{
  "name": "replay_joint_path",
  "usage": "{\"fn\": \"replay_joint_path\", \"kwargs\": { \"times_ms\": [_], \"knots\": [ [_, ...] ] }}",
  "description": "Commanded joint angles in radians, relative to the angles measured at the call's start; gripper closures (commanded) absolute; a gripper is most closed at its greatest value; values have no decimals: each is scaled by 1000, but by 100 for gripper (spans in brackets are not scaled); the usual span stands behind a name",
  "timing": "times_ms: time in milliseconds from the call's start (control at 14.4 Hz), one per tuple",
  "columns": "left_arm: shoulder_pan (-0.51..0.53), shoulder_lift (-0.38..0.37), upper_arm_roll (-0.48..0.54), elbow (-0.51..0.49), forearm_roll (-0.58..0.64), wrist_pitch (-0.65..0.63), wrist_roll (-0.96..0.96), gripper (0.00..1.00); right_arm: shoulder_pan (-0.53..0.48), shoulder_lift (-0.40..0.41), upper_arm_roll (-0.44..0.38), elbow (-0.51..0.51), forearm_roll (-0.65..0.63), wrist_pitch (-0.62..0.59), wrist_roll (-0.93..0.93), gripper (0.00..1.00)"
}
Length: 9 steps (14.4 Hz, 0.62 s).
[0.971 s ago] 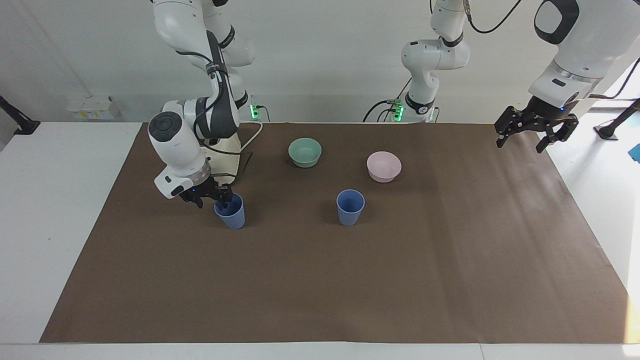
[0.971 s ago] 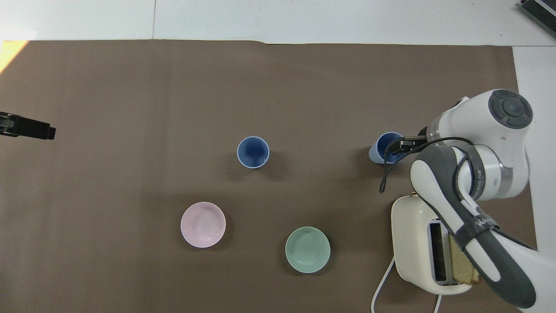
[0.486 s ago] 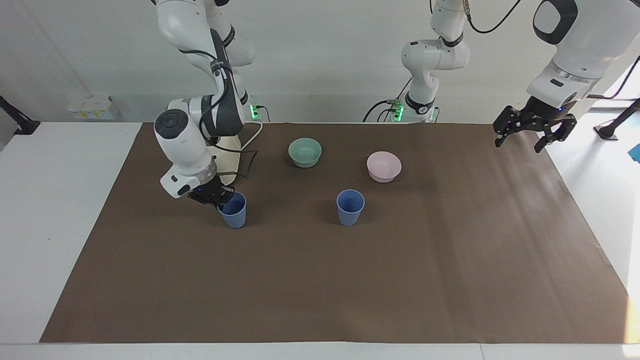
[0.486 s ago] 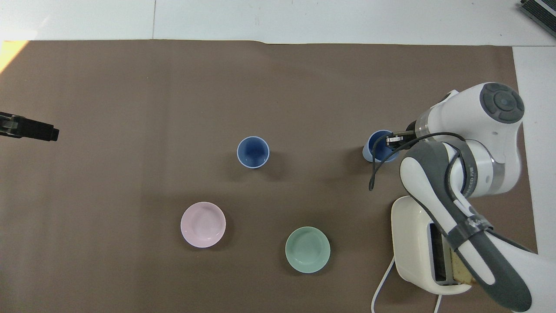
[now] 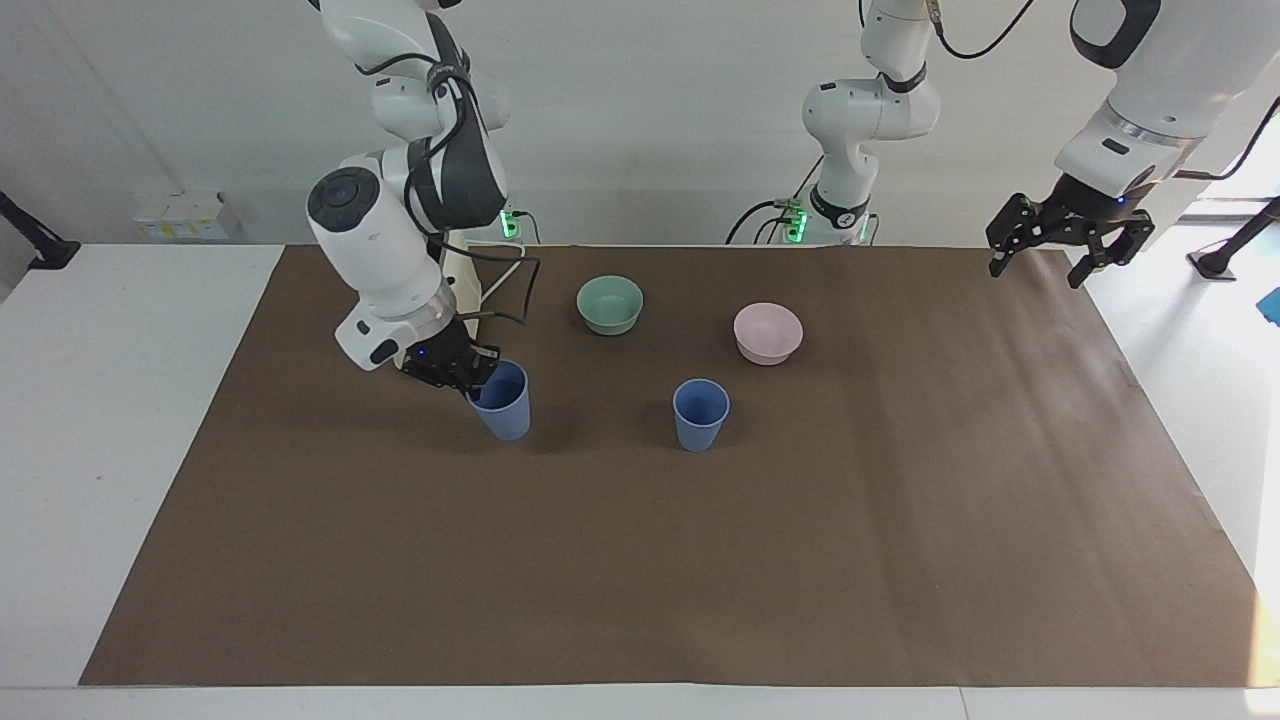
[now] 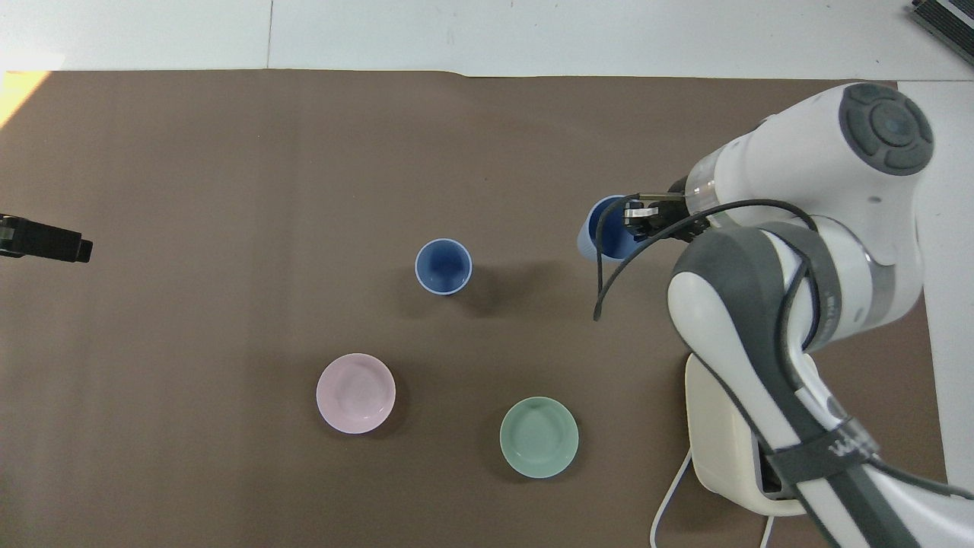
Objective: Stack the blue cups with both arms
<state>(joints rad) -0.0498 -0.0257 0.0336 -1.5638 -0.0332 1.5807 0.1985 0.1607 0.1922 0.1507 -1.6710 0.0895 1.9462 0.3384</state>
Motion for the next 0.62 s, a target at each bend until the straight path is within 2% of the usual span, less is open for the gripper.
{"fn": "replay_joint_path", "kwargs": {
  "times_ms": [0,347,555],
  "knots": [
    [-18,-11,6,13,16,-25,-24,0,77,38,6,88,-59,-64,115,100],
    [-16,-13,8,10,15,-21,-25,0,210,68,7,151,-45,-12,247,100],
    [-15,-13,9,10,15,-16,-21,0,295,186,6,284,-57,-16,413,100]
  ]
}}
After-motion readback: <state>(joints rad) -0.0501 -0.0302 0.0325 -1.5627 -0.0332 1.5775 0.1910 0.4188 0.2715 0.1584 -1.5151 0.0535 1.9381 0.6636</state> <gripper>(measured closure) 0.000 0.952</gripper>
